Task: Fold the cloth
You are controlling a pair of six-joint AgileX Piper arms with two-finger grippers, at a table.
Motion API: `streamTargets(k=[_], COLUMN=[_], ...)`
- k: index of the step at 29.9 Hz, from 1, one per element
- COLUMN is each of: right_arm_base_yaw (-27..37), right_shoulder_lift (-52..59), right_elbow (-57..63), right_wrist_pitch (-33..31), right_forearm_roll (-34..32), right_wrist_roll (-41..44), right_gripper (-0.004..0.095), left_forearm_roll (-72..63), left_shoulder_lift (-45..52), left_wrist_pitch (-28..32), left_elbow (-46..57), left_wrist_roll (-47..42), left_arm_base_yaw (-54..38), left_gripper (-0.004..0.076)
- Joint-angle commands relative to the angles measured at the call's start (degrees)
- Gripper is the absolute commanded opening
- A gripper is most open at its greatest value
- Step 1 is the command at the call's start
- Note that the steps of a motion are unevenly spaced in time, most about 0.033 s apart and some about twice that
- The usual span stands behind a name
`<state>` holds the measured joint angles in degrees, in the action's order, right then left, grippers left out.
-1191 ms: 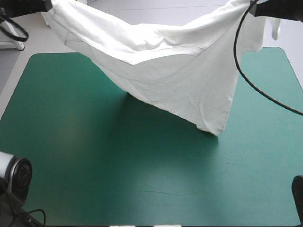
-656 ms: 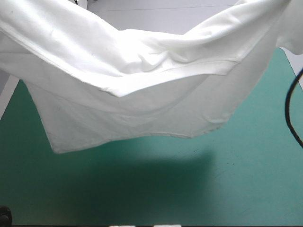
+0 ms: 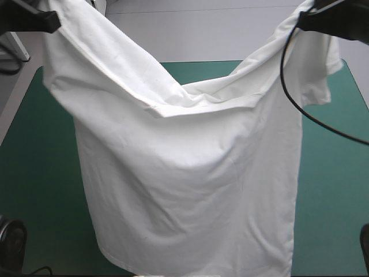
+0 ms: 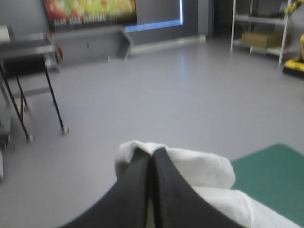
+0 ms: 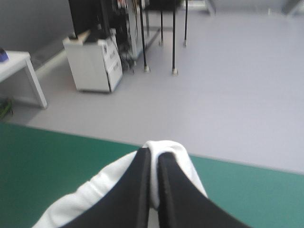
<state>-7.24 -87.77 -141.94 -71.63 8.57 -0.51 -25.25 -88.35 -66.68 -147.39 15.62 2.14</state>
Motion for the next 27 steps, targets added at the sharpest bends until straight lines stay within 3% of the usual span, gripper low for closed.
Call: streamTargets(k=[1, 10, 19, 27], right_arm_base_yaw=[0.09, 0.09, 0.31, 2.43], right_shoulder_lift=[-4.20, -26.86, -47.46, -54.39], right_elbow=[3.95, 3.56, -11.83, -18.57], right_wrist_pitch=[2.38, 4.71, 3.62, 3.25], right_forearm_roll=[-0.68, -0.37, -0.37, 0.67], right_wrist_roll=[0.51, 0.14, 0.18, 2.04], right_gripper=[-0.0013, -0.0013, -0.0013, -0.0013], left_forearm_roll=[1.25, 1.25, 1.25, 1.39], left_shoulder_lift=[-4.15, -22.63, -36.15, -41.42], left_wrist_pitch=[3.39, 7.22, 15.10, 23.09], left_elbow=[6.30, 11.50, 11.50, 11.50], left_wrist_roll=[-0.22, -0.22, -0.22, 0.26], left_arm_base_yaw=[0.01, 0.01, 0.01, 0.01], left_gripper=[-0.0022, -0.0022, -0.0022, -0.0022])
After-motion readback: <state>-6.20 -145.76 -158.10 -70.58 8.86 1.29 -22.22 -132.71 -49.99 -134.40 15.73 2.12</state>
